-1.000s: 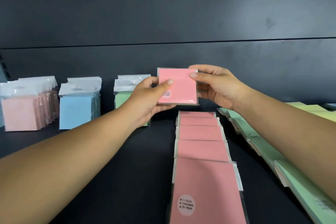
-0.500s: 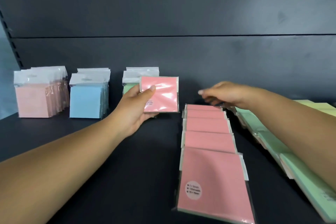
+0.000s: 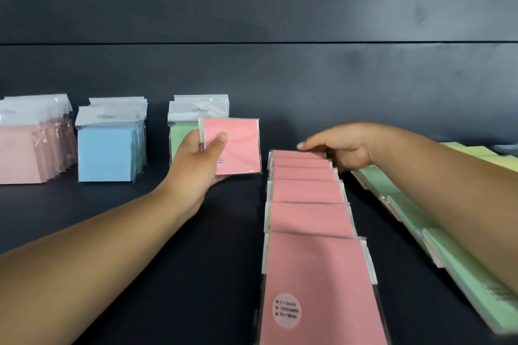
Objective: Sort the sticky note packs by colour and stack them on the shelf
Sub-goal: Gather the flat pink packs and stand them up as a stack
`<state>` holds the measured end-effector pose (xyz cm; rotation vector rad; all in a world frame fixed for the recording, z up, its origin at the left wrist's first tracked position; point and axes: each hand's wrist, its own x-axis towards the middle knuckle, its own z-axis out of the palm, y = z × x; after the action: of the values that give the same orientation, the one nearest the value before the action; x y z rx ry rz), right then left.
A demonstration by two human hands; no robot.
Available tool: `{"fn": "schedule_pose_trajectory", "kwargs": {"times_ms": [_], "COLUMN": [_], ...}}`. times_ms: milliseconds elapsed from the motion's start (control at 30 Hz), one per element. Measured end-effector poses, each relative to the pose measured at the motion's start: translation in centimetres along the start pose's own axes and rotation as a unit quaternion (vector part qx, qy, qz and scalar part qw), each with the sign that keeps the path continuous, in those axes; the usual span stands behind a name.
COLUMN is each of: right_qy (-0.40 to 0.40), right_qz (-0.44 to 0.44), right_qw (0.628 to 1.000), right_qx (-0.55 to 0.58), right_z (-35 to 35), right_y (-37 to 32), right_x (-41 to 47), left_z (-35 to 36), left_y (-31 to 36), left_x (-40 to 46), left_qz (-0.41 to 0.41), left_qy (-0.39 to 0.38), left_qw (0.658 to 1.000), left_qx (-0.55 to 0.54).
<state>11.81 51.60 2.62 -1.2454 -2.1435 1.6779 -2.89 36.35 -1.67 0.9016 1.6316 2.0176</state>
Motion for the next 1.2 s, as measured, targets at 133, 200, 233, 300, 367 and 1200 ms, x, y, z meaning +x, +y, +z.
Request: {"fn": "schedule_pose_trajectory", "kwargs": {"times_ms": [133, 200, 233, 300, 367, 1200], "right_qy": [-0.021, -0.001, 0.018, 0.071, 0.118, 0.060], "right_qz": [-0.002, -0.037, -0.064, -0.127, -0.181, -0.417], "right_qw": [0.999, 0.995, 0.991, 0.978, 0.956, 0.906], "right_qx": [0.038, 0.088, 0.112, 0.152, 0.199, 0.045], "right_z": [-0.2, -0.5, -0.8, -1.4, -1.7, 4.7], "right_y": [0.0, -0.3, -0.5, -0.9, -1.2, -2.6], "right_x": [-0.1, 0.0, 0.1, 0.1, -0.2, -3.2], "left_z": [0.0, 0.0, 0.0, -0.1, 0.0, 0.0], "left_y": [0.1, 0.1, 0.2, 0.3, 0.4, 3.4], "left_x": [0.0, 0.0, 0.0, 0.0, -0.1, -1.2], "left_qz": [0.004, 0.003, 0.002, 0.000, -0.001, -0.009], "left_qy": [-0.002, 0.003, 0.006, 0.009, 0.007, -0.163], "left_qw": [1.000, 1.000, 1.000, 1.000, 1.000, 0.986], "left_qx": [-0.021, -0.018, -0.013, -0.008, -0.011, -0.026]}}
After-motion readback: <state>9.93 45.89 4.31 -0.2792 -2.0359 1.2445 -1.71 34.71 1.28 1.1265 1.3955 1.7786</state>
